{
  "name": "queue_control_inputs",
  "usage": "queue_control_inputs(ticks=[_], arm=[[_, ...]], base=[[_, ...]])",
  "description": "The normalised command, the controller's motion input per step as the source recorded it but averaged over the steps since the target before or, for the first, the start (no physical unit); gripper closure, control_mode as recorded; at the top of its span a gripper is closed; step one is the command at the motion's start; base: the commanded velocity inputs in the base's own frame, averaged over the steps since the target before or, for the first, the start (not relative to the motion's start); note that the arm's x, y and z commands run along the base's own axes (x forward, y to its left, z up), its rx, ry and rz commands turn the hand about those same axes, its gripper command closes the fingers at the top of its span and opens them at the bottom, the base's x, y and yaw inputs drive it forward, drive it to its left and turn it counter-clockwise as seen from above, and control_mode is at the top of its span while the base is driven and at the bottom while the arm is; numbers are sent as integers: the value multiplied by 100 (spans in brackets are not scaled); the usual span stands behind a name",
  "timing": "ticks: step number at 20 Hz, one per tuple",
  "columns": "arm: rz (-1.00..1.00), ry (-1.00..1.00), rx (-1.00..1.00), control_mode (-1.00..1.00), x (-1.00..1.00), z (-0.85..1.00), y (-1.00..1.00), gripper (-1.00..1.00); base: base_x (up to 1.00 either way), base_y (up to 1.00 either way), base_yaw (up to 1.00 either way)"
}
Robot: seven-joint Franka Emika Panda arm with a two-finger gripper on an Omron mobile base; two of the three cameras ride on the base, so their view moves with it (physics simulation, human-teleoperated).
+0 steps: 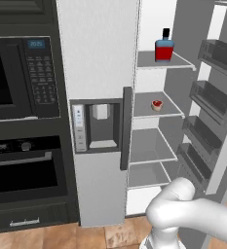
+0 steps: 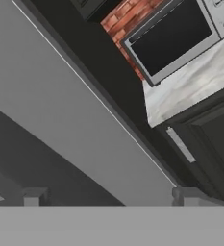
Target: Pick up the frozen steak from the freezer, place it on any shelf in the fridge, and close the fridge and freezer doors when done.
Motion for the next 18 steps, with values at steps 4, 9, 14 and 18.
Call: queue_control_inputs(ticks=[4,9,14,18], arm=[[0,-3,0,-100,25,-6,63,-100],[0,0,0,-100,69,0,24,-100],[1,0,1,-100,55,0,24,-100],[6,0,4,-100,19,0,99,-100]], base=[[0,0,0],[0,0,0],[0,0,0],[0,0,0]])
